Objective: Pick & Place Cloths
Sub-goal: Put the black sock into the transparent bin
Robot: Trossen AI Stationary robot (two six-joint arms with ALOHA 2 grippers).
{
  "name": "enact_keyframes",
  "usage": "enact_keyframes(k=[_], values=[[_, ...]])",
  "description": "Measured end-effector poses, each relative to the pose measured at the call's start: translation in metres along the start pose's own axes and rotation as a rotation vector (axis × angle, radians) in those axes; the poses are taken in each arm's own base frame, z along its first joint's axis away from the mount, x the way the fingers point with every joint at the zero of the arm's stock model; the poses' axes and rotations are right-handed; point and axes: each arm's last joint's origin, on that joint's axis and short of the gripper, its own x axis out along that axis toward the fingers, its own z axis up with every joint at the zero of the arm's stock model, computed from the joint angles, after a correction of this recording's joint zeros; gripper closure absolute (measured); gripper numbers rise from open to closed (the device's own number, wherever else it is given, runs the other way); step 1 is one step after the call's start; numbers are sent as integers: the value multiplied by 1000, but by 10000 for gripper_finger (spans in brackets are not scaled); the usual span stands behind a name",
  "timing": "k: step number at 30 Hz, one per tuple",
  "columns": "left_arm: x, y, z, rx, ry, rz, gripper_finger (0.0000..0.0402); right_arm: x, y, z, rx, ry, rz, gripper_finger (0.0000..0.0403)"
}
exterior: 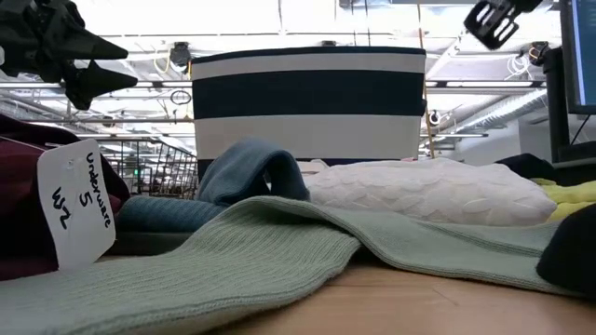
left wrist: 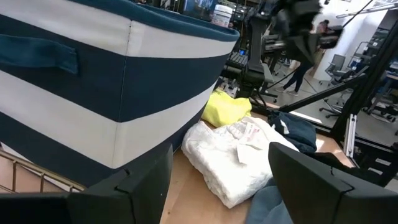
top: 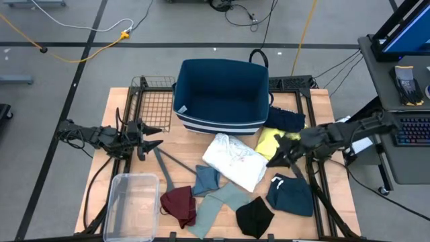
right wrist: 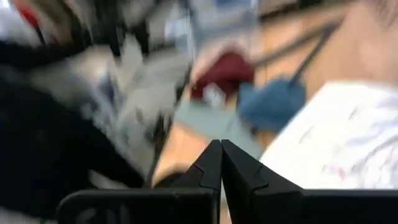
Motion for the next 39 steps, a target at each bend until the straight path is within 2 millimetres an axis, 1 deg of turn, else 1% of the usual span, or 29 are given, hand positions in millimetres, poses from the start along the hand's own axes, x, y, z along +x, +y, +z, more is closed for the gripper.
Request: enact_keyframes(k=[2, 5, 9, 12, 15, 21, 23, 26, 31, 36, 39], values=[[0, 0, 0, -1, 0, 0, 131, 8, 12, 6, -20, 104, -21, 403], [0, 0, 0, -1, 0, 0, 131, 20, 30, 8, -55, 255, -49, 403], [0, 0, 0, 5, 0, 0, 131, 35, 54, 7, -81, 369, -82, 403], [0, 0, 0, 6, 0, 0, 131, 49, 67, 1, -44, 428, -84, 403], [0, 0, 0, 6, 0, 0, 130, 65, 73, -10, 16, 484, -108, 403], [0, 0, 0, 26, 1, -1, 131, 101, 73, -30, 126, 578, -195, 403], [0, 0, 0, 38, 1, -1, 131, 109, 72, -35, 153, 600, -225, 400], [0, 0, 0, 57, 1, -1, 131, 117, 68, -39, 215, 616, -270, 385], [0, 0, 0, 60, 1, -1, 131, 126, 65, -39, 323, 581, -303, 339], [0, 0, 0, 60, 1, -1, 131, 134, 65, -40, 378, 558, -306, 279], [0, 0, 0, 59, 1, -1, 131, 137, 63, -42, 397, 551, -341, 246]])
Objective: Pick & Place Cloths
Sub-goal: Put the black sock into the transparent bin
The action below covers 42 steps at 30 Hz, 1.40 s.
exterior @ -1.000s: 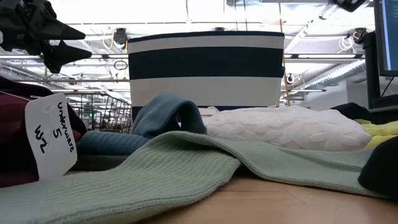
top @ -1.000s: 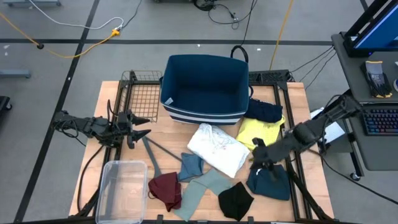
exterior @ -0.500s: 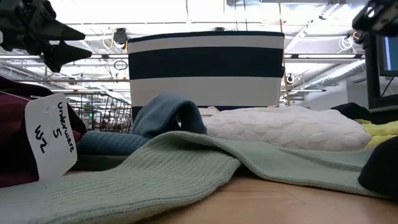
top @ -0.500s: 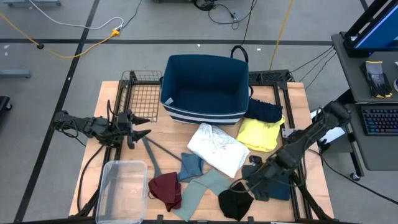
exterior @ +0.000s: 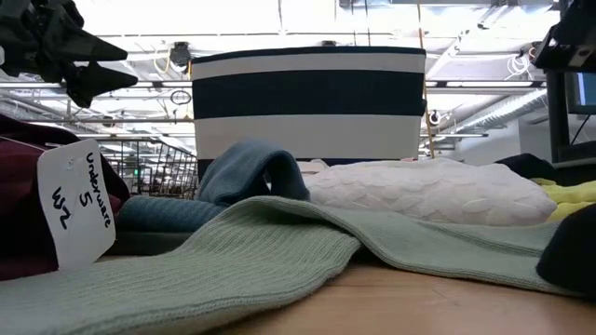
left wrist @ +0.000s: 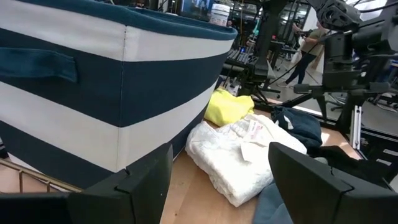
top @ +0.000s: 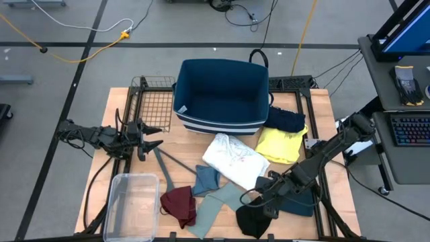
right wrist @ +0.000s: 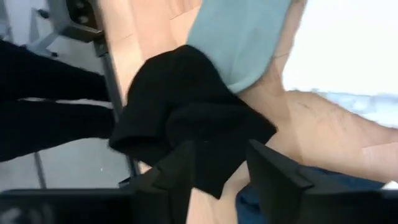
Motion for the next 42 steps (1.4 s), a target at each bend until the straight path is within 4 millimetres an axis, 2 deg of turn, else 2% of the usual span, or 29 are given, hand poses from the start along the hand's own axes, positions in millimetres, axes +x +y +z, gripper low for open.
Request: enact_keyframes(k=[4, 8, 17, 27, 42], values=[[0, 0, 0, 0, 0, 0, 131, 6, 0, 2, 3, -3, -2, 213], [0, 0, 0, 0, 0, 1, 131, 12, -1, 6, 8, -7, -7, 199], [0, 0, 0, -1, -1, 1, 131, 27, -12, -1, -12, 27, -56, 200], [0, 0, 0, -2, 0, 1, 131, 45, -24, -9, 8, -9, 4, 203], [0, 0, 0, -1, 0, 1, 131, 60, -47, -23, 6, 32, -59, 206]])
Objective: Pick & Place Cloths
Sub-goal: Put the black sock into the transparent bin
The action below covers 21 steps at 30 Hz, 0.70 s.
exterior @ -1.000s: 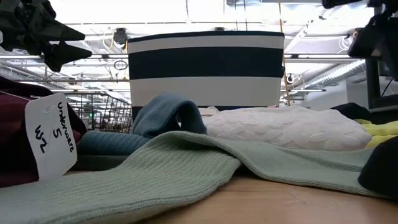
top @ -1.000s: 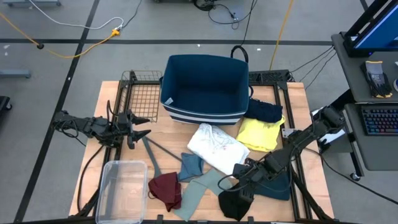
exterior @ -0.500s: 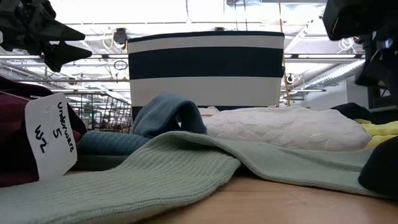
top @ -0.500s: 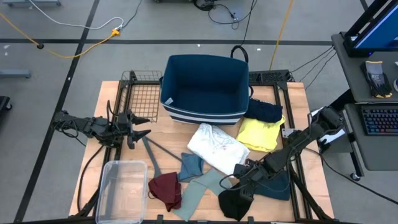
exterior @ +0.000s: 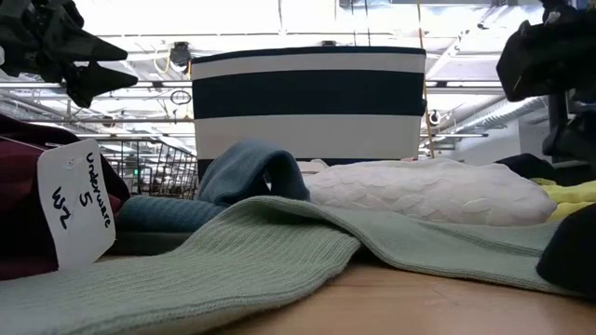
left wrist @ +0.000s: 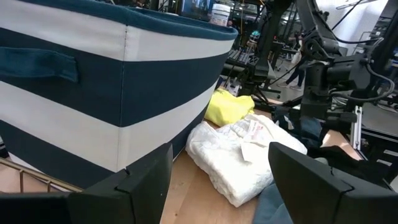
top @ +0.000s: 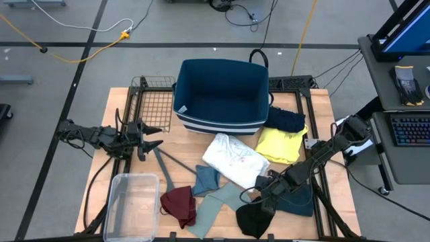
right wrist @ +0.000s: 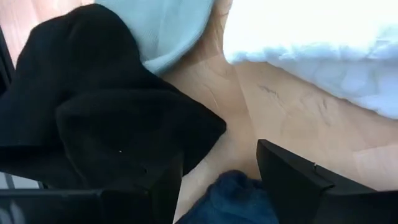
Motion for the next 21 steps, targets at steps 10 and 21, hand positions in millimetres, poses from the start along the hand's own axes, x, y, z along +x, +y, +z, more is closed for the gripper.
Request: enact_keyframes(k=[10, 21], values=[[0, 0, 0, 0, 0, 0, 131, 2, 5, 0, 49, 29, 102, 206], [0, 0, 0, 0, 0, 0, 131, 0, 16, 7, 70, -28, 227, 206]])
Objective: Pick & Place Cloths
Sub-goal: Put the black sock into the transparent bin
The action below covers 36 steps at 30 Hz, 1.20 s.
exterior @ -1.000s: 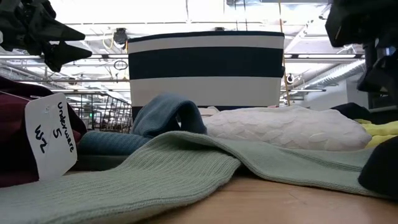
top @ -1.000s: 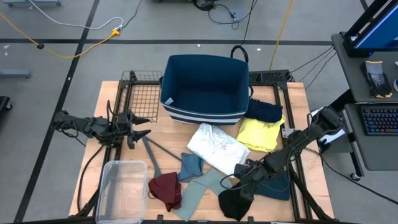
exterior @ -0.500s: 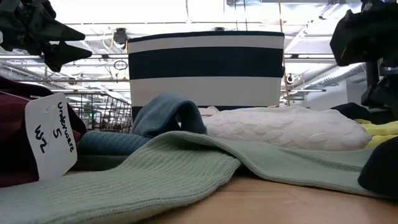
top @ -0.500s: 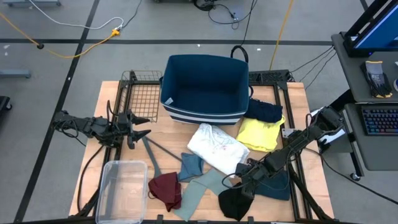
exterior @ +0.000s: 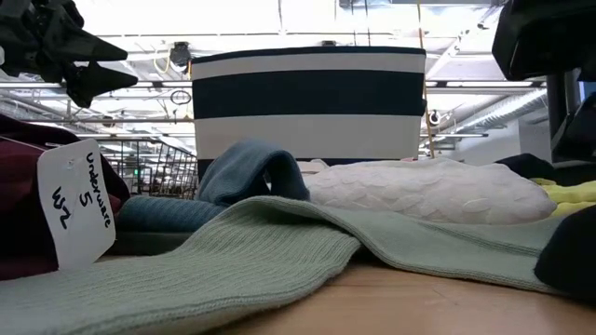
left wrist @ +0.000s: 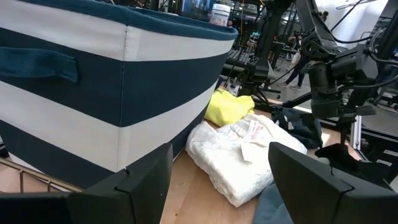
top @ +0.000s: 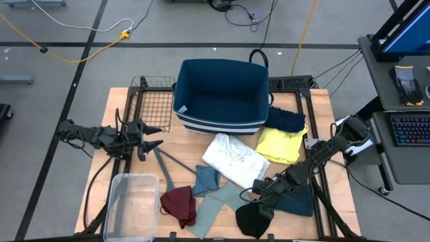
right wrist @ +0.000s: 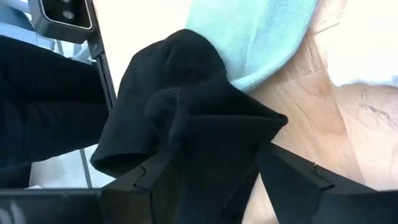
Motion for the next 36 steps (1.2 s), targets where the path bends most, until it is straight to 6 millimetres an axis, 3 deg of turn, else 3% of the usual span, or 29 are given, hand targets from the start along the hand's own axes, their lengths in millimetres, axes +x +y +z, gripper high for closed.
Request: enact_keyframes(k=[15, 29, 33, 36], values=[[0, 0, 0, -6, 0, 0, 131, 1, 5, -2, -23, -23, 28, 206], [0, 0, 0, -4, 1, 0, 131, 45, -13, -8, -37, 38, -92, 208], [0, 0, 0, -1, 1, 0, 131, 52, -19, -11, -32, 62, -129, 232], [0, 0, 0, -1, 1, 0, 131, 53, -22, -12, -27, 69, -146, 275]])
